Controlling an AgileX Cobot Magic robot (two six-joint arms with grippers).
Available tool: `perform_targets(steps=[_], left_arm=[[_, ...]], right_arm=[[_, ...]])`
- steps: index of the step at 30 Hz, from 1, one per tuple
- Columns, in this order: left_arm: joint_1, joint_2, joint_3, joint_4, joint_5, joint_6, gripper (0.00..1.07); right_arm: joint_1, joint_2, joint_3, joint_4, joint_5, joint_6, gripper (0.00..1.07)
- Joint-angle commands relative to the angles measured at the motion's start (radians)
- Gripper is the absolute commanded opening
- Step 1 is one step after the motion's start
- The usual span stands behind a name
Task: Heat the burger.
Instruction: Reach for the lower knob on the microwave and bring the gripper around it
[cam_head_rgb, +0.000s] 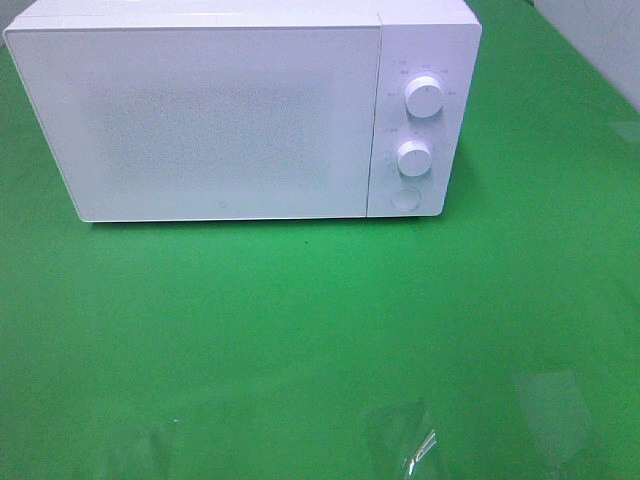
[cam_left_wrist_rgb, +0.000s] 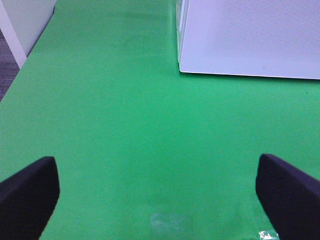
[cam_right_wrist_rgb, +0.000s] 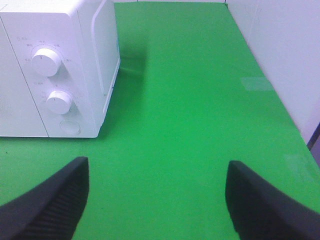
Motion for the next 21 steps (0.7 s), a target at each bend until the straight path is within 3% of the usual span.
perform_targets(steps=[1, 9, 21], left_arm=[[0.003, -0.017, 0.001, -0.009, -0.016, 0.001, 1.00], [0.003, -0.017, 0.001, -0.009, -0.016, 0.001, 1.00], [0.003, -0.017, 0.001, -0.009, -0.016, 0.001, 1.00]], right_arm=[[-0.006, 0.035, 0.032, 0.000, -0.112, -0.015, 0.73], [-0.006, 0.181, 0.131, 0.000, -0.449, -0.015, 0.73], [-0.006, 0.419, 0.140, 0.001, -0.778, -0.015, 0.73]])
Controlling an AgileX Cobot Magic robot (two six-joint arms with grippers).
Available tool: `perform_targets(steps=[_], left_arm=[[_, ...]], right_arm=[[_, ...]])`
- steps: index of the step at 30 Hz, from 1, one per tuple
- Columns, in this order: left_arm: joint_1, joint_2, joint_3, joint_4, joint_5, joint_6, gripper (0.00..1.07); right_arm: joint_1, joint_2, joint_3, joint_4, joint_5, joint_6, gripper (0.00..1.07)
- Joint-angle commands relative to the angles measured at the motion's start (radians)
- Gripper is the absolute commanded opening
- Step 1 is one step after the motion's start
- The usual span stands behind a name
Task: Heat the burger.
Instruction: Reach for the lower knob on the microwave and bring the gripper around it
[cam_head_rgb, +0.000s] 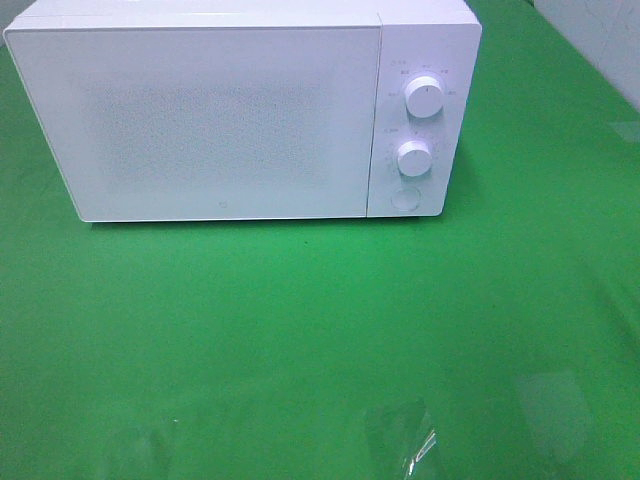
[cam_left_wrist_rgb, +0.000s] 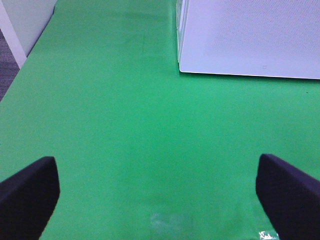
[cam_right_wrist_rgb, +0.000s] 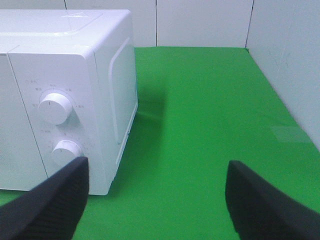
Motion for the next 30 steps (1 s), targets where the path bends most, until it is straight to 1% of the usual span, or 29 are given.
perform_targets(steps=[1, 2, 3, 6, 7, 8, 9, 10, 13, 14, 15, 16, 17, 19, 20, 21, 22, 23, 26, 28, 29, 30], left_arm=[[0.003, -0.017, 0.001, -0.009, -0.016, 0.001, 1.00], [0.003, -0.017, 0.001, -0.009, -0.016, 0.001, 1.00], [0.003, -0.017, 0.001, -0.009, -0.016, 0.001, 1.00], [0.003, -0.017, 0.001, -0.009, -0.016, 0.001, 1.00], [0.003, -0.017, 0.001, -0.009, -0.016, 0.001, 1.00], [0.003, -0.017, 0.001, -0.009, -0.016, 0.001, 1.00], [0.003, -0.017, 0.001, -0.009, -0.016, 0.001, 1.00], [0.003, -0.017, 0.001, -0.009, -0.016, 0.001, 1.00], [0.003, -0.017, 0.001, -0.009, -0.016, 0.001, 1.00], [0.003, -0.017, 0.001, -0.009, -0.016, 0.001, 1.00], [0.003, -0.017, 0.001, -0.009, -0.016, 0.001, 1.00], [0.003, -0.017, 0.001, -0.009, -0.016, 0.001, 1.00], [0.003, -0.017, 0.001, -0.009, -0.016, 0.001, 1.00], [0.003, -0.017, 0.001, -0.009, -0.016, 0.001, 1.00], [0.003, -0.017, 0.001, -0.009, -0.016, 0.001, 1.00], [0.003, -0.017, 0.001, -0.009, -0.016, 0.001, 1.00], [0.003, -0.017, 0.001, -0.009, -0.016, 0.001, 1.00], [0.003, -0.017, 0.001, -0.009, -0.016, 0.001, 1.00], [0.003, -0.017, 0.001, -0.009, -0.016, 0.001, 1.00], [0.003, -0.017, 0.001, -0.009, -0.016, 0.001, 1.00], [0.003, -0.017, 0.001, -0.009, -0.016, 0.001, 1.00], [0.003, -0.017, 0.001, -0.009, -0.016, 0.001, 1.00]], right_arm=[[-0.006, 0.065, 0.001, -0.001, -0.104, -0.016, 0.73], [-0.006, 0.065, 0.001, -0.001, -0.104, -0.016, 0.73], [-0.006, 0.110, 0.001, -0.001, -0.155, -0.021, 0.73], [-0.006, 0.150, 0.001, 0.000, -0.203, -0.031, 0.73], [-0.006, 0.196, 0.001, 0.009, -0.253, -0.051, 0.73], [-0.006, 0.234, 0.001, 0.046, -0.287, -0.081, 0.73], [-0.006, 0.234, 0.001, 0.046, -0.287, -0.081, 0.73], [-0.005, 0.276, 0.001, 0.102, -0.327, -0.134, 0.73], [-0.002, 0.294, 0.001, 0.133, -0.346, -0.159, 0.73], [0.019, 0.337, 0.003, 0.201, -0.404, -0.228, 0.73], [0.019, 0.337, 0.003, 0.201, -0.404, -0.228, 0.73], [0.051, 0.375, 0.003, 0.265, -0.459, -0.295, 0.73], [0.051, 0.375, 0.003, 0.265, -0.459, -0.295, 0.73], [0.150, 0.457, 0.003, 0.376, -0.570, -0.393, 0.73], [0.150, 0.457, 0.003, 0.376, -0.570, -0.393, 0.73], [0.210, 0.501, 0.003, 0.436, -0.627, -0.419, 0.73], [0.210, 0.501, 0.003, 0.436, -0.627, -0.419, 0.73], [0.267, 0.543, 0.003, 0.501, -0.680, -0.436, 0.73], [0.292, 0.561, 0.003, 0.528, -0.703, -0.444, 0.73], [0.409, 0.648, 0.003, 0.651, -0.824, -0.463, 0.73], [0.409, 0.648, 0.003, 0.651, -0.824, -0.463, 0.73], [0.454, 0.682, 0.003, 0.699, -0.869, -0.463, 0.73]])
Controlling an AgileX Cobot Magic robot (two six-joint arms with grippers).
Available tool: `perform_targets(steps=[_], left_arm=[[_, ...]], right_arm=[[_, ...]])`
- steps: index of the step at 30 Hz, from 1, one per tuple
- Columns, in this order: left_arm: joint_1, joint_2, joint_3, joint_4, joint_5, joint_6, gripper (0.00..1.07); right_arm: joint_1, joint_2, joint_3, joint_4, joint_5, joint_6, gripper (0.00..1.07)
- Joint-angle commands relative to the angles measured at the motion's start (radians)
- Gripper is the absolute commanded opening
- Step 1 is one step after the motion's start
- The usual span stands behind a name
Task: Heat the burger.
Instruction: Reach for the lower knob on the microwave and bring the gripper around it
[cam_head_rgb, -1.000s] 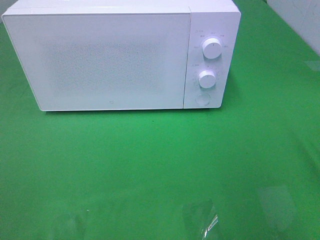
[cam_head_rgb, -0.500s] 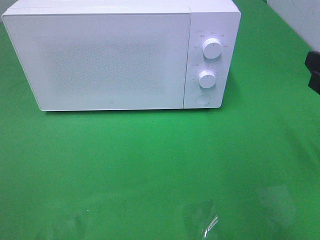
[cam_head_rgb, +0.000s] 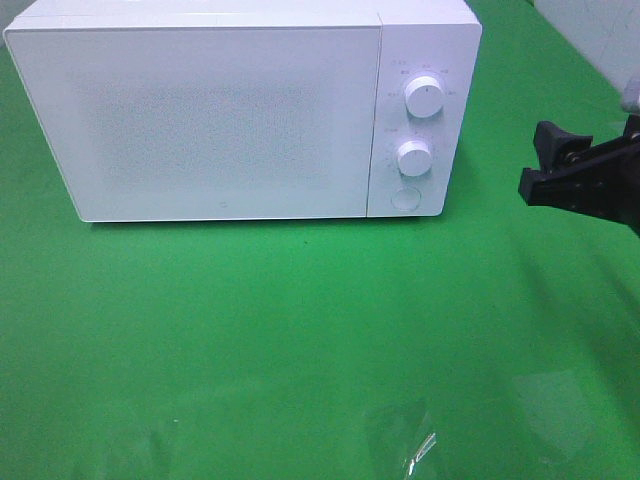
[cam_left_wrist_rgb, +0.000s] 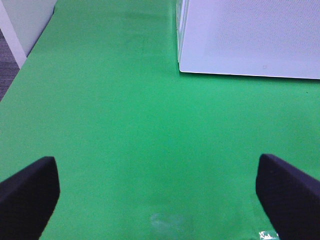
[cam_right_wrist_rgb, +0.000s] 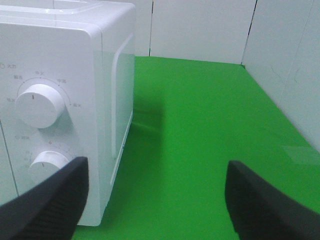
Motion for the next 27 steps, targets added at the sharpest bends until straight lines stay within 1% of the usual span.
perform_targets(steps=[1, 2, 5, 6, 7, 9, 10, 11, 14, 15, 16, 17, 18, 19, 22, 27], left_arm=[[0.003, -0.017, 0.001, -0.009, -0.016, 0.001, 1.00], [0.003, -0.017, 0.001, -0.009, -0.016, 0.001, 1.00], [0.003, -0.017, 0.001, -0.009, -0.016, 0.001, 1.00], [0.003, -0.017, 0.001, -0.009, -0.016, 0.001, 1.00], [0.003, -0.017, 0.001, -0.009, -0.016, 0.001, 1.00], [0.003, -0.017, 0.001, -0.009, -0.016, 0.001, 1.00], [0.003, -0.017, 0.001, -0.009, -0.016, 0.001, 1.00], [0.003, -0.017, 0.001, -0.009, -0.016, 0.001, 1.00], [0.003, -0.017, 0.001, -0.009, -0.016, 0.001, 1.00], [0.003, -0.017, 0.001, -0.009, -0.016, 0.001, 1.00], [0.003, -0.017, 0.001, -0.009, -0.016, 0.001, 1.00], [0.003, -0.017, 0.001, -0.009, -0.016, 0.001, 1.00], [0.003, -0.017, 0.001, -0.009, -0.016, 0.001, 1.00], [0.003, -0.017, 0.001, -0.009, -0.016, 0.001, 1.00], [0.003, -0.017, 0.001, -0.009, -0.016, 0.001, 1.00], [0.003, -0.017, 0.001, -0.009, -0.016, 0.001, 1.00]], right_arm=[[0.060, 0.040, 0.002, 0.077, -0.090, -0.016, 0.73], [0.104, 0.071, 0.001, 0.115, -0.126, -0.016, 0.73], [0.131, 0.087, -0.003, 0.140, -0.139, -0.016, 0.73], [0.185, 0.120, -0.018, 0.190, -0.155, -0.016, 0.73], [0.185, 0.120, -0.018, 0.190, -0.155, -0.016, 0.73], [0.276, 0.183, -0.064, 0.264, -0.166, -0.025, 0.73], [0.276, 0.183, -0.064, 0.264, -0.166, -0.025, 0.73], [0.304, 0.214, -0.083, 0.271, -0.186, -0.033, 0.73], [0.323, 0.248, -0.102, 0.271, -0.203, -0.038, 0.73], [0.328, 0.270, -0.126, 0.271, -0.201, -0.039, 0.73], [0.328, 0.270, -0.126, 0.271, -0.201, -0.039, 0.73], [0.328, 0.291, -0.151, 0.271, -0.193, -0.039, 0.73], [0.328, 0.291, -0.151, 0.271, -0.193, -0.039, 0.73], [0.328, 0.313, -0.178, 0.271, -0.192, -0.041, 0.73], [0.328, 0.339, -0.209, 0.271, -0.193, -0.044, 0.73], [0.328, 0.379, -0.244, 0.271, -0.203, -0.060, 0.73]])
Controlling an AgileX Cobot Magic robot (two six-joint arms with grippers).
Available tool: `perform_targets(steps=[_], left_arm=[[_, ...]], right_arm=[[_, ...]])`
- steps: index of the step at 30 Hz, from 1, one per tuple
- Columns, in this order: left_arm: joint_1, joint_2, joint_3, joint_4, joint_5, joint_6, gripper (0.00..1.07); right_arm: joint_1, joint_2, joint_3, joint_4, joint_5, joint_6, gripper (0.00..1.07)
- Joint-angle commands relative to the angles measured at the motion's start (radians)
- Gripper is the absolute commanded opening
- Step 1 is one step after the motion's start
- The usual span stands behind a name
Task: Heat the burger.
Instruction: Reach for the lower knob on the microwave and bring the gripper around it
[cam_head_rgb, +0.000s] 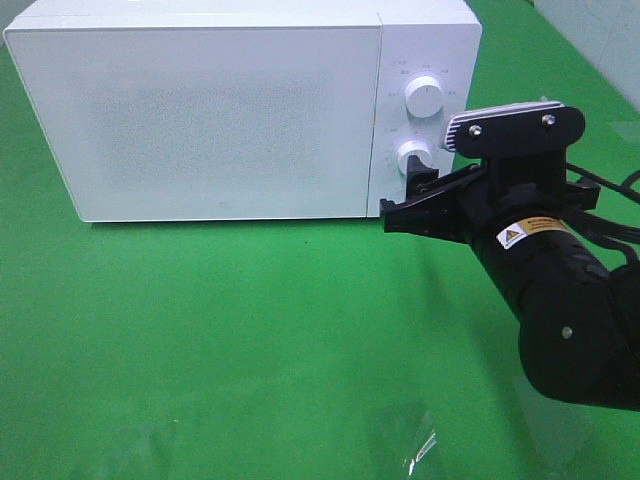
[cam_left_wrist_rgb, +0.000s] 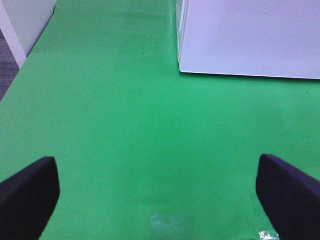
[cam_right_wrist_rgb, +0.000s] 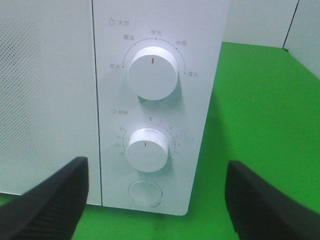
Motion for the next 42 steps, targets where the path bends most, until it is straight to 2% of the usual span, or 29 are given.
perform_targets(steps=[1, 9, 15, 18, 22, 42], left_arm=[[0.003, -0.017, 0.001, -0.009, -0.016, 0.001, 1.00], [0.003, -0.017, 0.001, -0.009, -0.016, 0.001, 1.00], [0.003, -0.017, 0.001, -0.009, -0.016, 0.001, 1.00], [0.003, -0.017, 0.001, -0.009, -0.016, 0.001, 1.00], [0.003, -0.017, 0.001, -0.009, -0.016, 0.001, 1.00], [0.003, -0.016, 0.001, -0.009, -0.016, 0.000, 1.00]], right_arm=[[0.000, 0.048, -0.048, -0.002, -0.071, -0.040, 0.73], [-0.028, 0.110, -0.117, -0.005, -0.061, -0.038, 0.73], [-0.085, 0.177, -0.202, -0.011, -0.038, -0.032, 0.73], [-0.086, 0.184, -0.210, -0.011, -0.037, -0.031, 0.73], [-0.086, 0.243, -0.274, -0.022, -0.014, -0.031, 0.73], [-0.144, 0.355, -0.366, -0.071, 0.008, 0.035, 0.73]])
